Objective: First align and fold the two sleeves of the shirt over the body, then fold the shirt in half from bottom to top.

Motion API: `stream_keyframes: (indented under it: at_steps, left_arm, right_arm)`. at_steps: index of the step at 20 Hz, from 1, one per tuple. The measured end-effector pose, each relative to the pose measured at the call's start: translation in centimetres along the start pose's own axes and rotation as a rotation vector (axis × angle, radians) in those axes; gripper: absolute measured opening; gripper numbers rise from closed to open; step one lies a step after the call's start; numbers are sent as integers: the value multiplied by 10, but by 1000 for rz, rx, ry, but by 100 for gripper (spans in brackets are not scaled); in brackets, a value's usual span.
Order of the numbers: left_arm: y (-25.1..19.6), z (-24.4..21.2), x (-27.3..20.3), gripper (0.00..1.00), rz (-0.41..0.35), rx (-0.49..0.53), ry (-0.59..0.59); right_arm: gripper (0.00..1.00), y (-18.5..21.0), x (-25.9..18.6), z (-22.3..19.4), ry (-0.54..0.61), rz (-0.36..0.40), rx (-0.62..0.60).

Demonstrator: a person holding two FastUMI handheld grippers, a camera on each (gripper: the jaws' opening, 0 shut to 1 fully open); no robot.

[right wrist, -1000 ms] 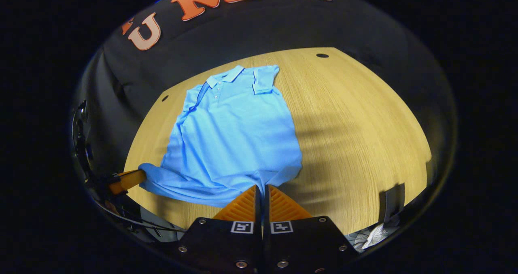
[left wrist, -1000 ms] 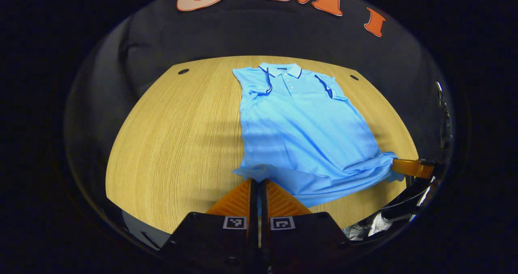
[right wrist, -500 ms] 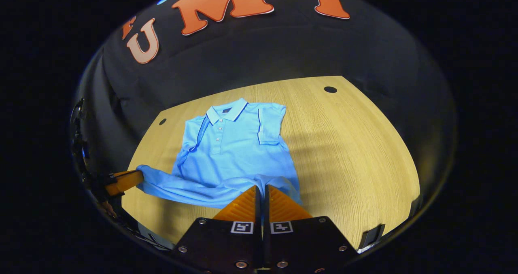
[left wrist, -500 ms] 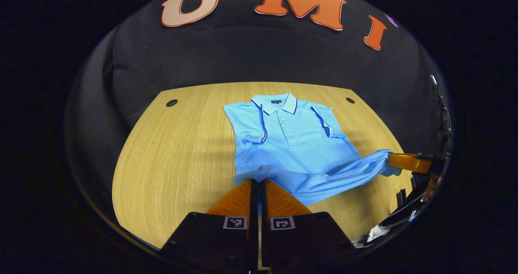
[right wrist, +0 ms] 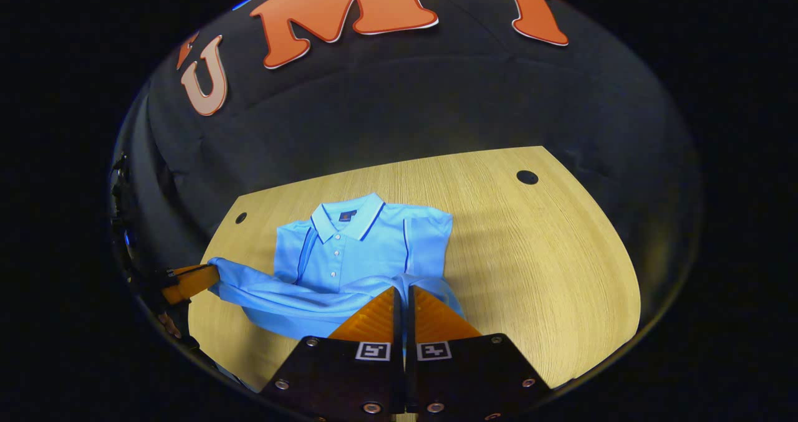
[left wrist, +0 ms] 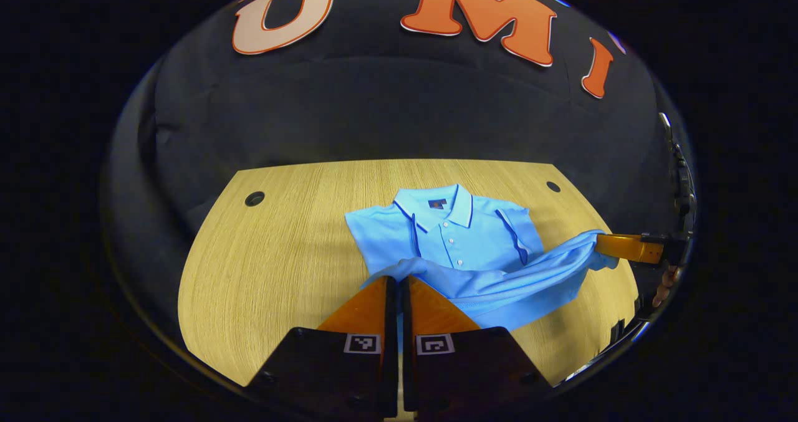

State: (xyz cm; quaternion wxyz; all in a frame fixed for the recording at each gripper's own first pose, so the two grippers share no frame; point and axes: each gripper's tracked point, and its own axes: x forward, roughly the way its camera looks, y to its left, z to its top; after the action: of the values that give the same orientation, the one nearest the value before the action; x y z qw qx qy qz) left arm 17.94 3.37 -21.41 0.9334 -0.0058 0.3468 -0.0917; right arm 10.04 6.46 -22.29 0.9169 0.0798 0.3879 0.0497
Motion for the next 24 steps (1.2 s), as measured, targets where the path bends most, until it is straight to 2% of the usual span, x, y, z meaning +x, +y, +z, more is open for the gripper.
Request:
stream_keyframes:
  at_steps: [4,9,13,19,21,23,24]
  left_arm:
    - [13,33,48,7,-8,-18,2]
    - [27,71,107,7,3,19,-12]
    - [33,87,145,7,9,67,-8]
    - [49,96,188,7,51,64,-8]
    - [55,94,189,16,66,64,2]
    - [50,94,182,48,44,30,-3]
    - [48,94,177,64,35,15,-2]
  right_arm:
    - [1,-2,44,29,-9,-9,16]
    - [1,-5,96,63,0,-8,28]
    - [1,-6,136,79,6,-13,64]
    - [2,-1,182,96,1,25,144]
    - [4,1,181,97,1,37,170]
    - [17,2,173,97,-15,30,127]
    - [28,1,167,100,-36,19,87]
